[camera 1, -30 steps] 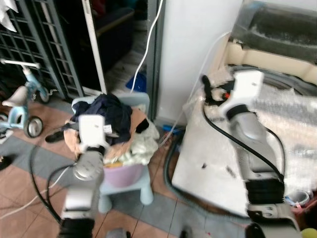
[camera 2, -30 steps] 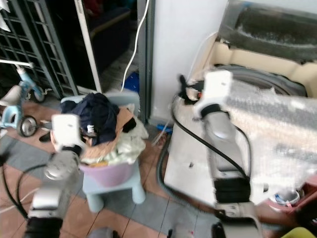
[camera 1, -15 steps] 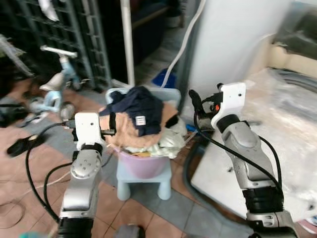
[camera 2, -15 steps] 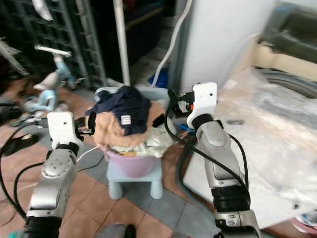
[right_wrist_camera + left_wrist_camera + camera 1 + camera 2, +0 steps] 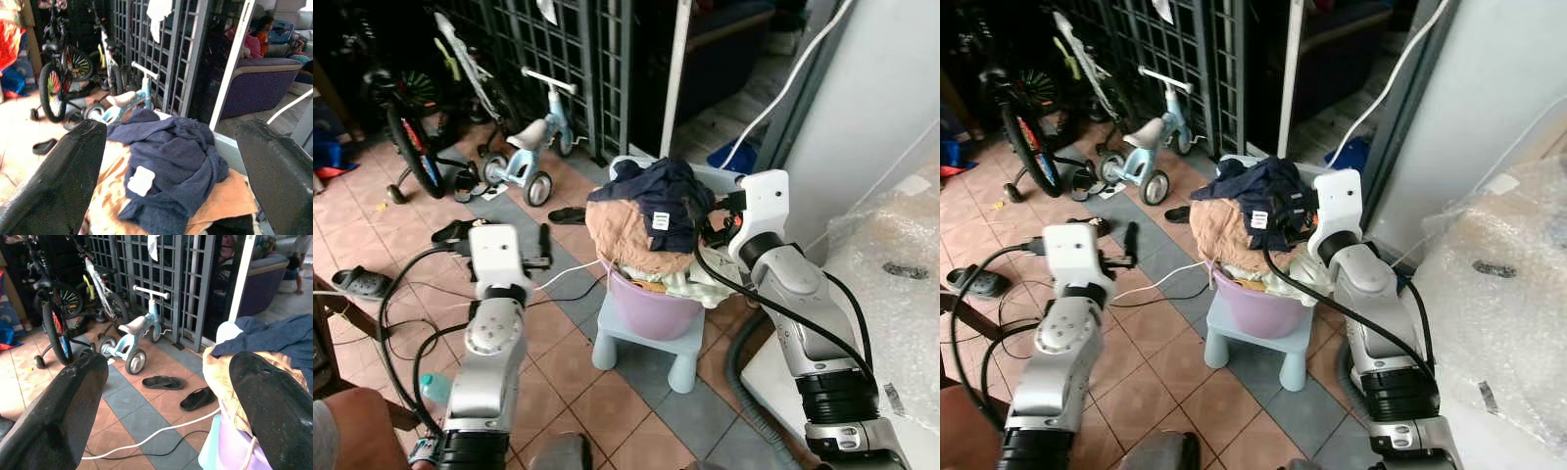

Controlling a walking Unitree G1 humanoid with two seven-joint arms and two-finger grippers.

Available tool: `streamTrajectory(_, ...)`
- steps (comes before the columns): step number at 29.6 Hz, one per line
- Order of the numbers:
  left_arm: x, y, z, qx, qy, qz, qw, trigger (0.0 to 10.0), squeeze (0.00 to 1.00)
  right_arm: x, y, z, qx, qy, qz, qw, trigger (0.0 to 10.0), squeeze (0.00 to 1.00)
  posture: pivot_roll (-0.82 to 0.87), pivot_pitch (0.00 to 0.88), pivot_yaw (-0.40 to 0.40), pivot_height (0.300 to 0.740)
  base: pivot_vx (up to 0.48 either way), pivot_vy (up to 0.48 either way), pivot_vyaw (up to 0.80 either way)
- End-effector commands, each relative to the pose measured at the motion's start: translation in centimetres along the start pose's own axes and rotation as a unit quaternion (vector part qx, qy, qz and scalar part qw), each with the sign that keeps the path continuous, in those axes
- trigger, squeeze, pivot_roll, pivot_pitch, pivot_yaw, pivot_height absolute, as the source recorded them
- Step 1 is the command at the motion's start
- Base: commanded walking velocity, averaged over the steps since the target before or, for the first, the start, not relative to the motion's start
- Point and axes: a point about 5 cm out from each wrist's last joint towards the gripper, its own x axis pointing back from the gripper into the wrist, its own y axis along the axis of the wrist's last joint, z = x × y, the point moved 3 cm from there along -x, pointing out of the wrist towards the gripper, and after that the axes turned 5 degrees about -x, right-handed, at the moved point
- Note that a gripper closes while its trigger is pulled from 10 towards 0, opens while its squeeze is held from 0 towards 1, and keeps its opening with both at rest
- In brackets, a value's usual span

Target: Clothes washing

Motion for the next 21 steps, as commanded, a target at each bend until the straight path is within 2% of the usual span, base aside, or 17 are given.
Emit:
streamTrajectory(1,0.0,0.1,0.4,-0.006,0.005,-0.003,1.000,10.0,0.00,0.0,-0.7,0.5,-0.001,0.011,0.018,1.000,10.0,0.00,-0.02,0.000,-0.015,0.740,0.296,0.000,0.00)
streamTrajectory(10,0.1,-0.3,0.6,-0.007,0.006,0.002,1.000,10.0,0.00,0.7,-2.3,1.3,0.005,0.023,0.043,0.999,10.0,0.00,-0.02,0.000,-0.015,0.740,0.330,0.000,0.00)
streamTrajectory(18,0.0,-0.4,0.6,-0.006,0.006,0.004,1.000,10.0,0.00,0.9,-2.6,1.5,0.001,0.031,0.045,0.998,10.0,0.00,-0.02,0.000,-0.015,0.740,0.354,0.000,0.00)
streamTrajectory(21,0.0,-0.4,0.5,-0.006,0.006,0.005,1.000,10.0,0.00,0.9,-2.7,1.7,0.014,0.042,0.049,0.998,10.0,0.00,-0.02,0.000,-0.015,0.740,0.355,0.000,0.00)
